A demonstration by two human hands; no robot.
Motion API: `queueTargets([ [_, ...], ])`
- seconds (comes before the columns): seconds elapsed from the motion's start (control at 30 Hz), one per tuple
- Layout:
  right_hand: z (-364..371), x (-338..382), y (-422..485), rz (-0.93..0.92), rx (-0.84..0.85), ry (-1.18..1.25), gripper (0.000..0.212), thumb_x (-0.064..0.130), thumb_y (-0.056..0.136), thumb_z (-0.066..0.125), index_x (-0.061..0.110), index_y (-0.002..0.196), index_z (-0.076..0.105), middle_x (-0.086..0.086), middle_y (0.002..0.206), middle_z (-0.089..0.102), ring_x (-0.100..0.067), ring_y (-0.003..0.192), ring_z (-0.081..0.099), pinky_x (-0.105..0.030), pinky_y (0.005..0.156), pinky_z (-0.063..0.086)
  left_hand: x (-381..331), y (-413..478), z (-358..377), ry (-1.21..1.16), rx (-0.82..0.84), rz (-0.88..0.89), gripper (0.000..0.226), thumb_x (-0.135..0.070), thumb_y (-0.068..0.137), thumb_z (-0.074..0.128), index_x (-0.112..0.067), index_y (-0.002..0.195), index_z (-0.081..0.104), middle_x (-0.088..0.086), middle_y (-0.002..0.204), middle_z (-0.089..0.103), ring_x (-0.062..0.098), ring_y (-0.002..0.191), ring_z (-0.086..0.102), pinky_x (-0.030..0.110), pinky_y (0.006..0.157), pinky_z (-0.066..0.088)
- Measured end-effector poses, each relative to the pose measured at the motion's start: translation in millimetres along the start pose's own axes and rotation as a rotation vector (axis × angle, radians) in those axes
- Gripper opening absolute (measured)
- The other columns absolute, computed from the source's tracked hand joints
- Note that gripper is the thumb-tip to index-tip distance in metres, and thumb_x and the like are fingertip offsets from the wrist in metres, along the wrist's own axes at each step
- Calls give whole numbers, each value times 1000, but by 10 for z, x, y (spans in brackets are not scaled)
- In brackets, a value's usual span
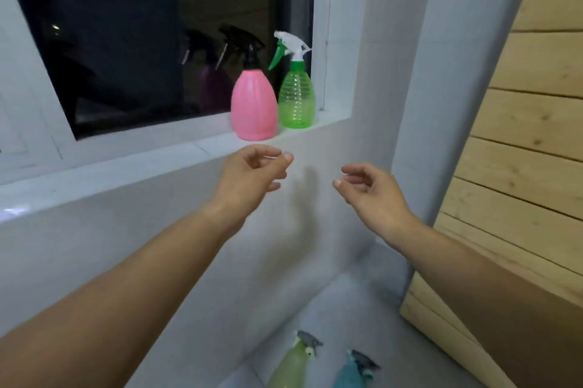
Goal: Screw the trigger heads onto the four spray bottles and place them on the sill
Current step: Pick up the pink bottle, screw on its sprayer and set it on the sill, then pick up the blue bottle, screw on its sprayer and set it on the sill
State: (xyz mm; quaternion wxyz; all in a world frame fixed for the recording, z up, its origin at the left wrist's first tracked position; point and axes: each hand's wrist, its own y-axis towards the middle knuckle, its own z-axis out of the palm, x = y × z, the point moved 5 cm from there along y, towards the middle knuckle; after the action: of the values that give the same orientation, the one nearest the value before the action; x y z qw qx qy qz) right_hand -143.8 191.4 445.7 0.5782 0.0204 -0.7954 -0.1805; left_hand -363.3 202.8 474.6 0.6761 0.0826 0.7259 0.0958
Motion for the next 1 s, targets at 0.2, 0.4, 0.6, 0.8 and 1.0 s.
queueTargets([
  [0.2, -316, -1256, -613, 286, 77, -216, 16, 24, 83, 74, 14, 94, 69, -12, 88, 70, -29, 83, 69, -45, 85, 56, 1322, -546, 692, 102, 279, -361, 11, -22, 93, 75, -17, 90, 66, 8, 87, 69, 16, 77, 69, 27, 71, 56],
  [0.4, -340, -2600, -1272, 642, 226, -327, 29, 31, 86, 69, 9, 105, 68, -12, 93, 72, -23, 83, 70, -37, 75, 58, 2814, -1258, 1119, 381, 542, -731, 53, -40, 85, 81, -6, 123, 66, 21, 126, 70, 26, 99, 69, 36, 89, 54],
  [0.6, -248, -3699, -1518, 763, 343, -456, 31, 34, 84, 69, 8, 101, 71, -15, 99, 72, -29, 91, 69, -42, 83, 56, 3809, -1565, 1462, 502, 569, -849, 76, -48, 86, 78, -11, 146, 49, 10, 137, 59, 24, 112, 63, 30, 87, 51],
  [0.8, -90, -4487, -1399, 824, 283, -456, 62, 51, 75, 75, 11, 121, 63, -8, 111, 67, -18, 82, 64, -22, 63, 49, 4513, -1697, 1715, 484, 540, -920, 82, -45, 84, 81, -10, 146, 42, 15, 138, 58, 24, 107, 62, 33, 87, 56],
  [1.0, 163, -4978, -1293, 806, 287, -537, 60, 50, 65, 82, 9, 107, 69, -10, 102, 69, -24, 91, 66, -32, 73, 53, 4847, -1763, 1814, 477, 550, -1013, 67, -49, 74, 87, -21, 116, 42, -3, 109, 56, 15, 89, 62, 21, 59, 52],
])
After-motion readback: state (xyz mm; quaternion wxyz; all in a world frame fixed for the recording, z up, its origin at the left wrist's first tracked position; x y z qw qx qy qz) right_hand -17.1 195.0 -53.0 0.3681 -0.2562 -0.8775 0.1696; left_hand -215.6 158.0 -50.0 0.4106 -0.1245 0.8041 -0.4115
